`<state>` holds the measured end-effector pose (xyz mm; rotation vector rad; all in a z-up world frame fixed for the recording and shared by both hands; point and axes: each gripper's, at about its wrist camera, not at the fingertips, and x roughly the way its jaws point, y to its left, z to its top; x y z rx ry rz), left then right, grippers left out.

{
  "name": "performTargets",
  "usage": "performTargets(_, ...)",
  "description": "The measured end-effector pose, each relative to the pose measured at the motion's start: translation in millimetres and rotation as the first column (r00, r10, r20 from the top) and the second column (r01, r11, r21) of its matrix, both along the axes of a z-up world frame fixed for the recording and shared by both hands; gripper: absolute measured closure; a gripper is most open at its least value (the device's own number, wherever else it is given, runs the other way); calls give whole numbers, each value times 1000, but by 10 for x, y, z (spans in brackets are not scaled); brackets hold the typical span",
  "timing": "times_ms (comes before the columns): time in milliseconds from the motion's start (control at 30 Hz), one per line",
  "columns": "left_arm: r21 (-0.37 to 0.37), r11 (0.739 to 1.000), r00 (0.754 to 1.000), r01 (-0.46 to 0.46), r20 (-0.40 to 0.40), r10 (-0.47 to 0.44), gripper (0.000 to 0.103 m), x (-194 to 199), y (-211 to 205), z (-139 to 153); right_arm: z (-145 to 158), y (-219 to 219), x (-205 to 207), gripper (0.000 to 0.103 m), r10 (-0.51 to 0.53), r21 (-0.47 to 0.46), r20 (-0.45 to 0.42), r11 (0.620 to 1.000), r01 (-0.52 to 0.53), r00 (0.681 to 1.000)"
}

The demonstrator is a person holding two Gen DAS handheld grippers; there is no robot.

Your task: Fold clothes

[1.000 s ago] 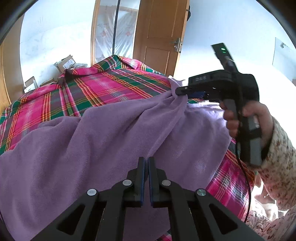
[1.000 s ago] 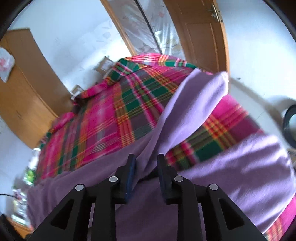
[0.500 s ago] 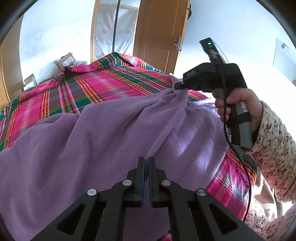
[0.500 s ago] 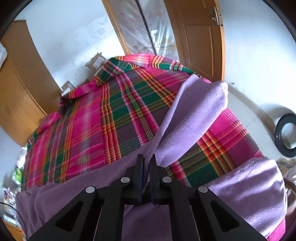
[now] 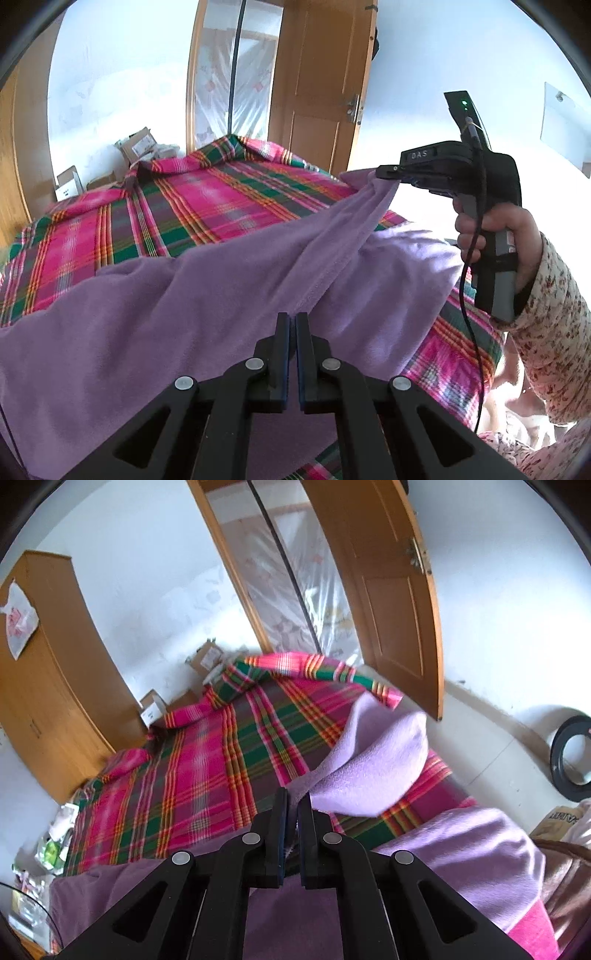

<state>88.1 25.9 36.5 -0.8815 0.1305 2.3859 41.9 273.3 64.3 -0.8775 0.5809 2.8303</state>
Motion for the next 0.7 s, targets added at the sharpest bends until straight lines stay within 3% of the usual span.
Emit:
performTargets(400,-17,999,999,31,-36,-31,100,362,91,84,119,97,656,98,-50,6,-83,999,51,995)
performTargets(700,-73,996,998,55,3,-55,100,527,180,-116,-196,218,987,98,-91,-26,-47,996,90,995)
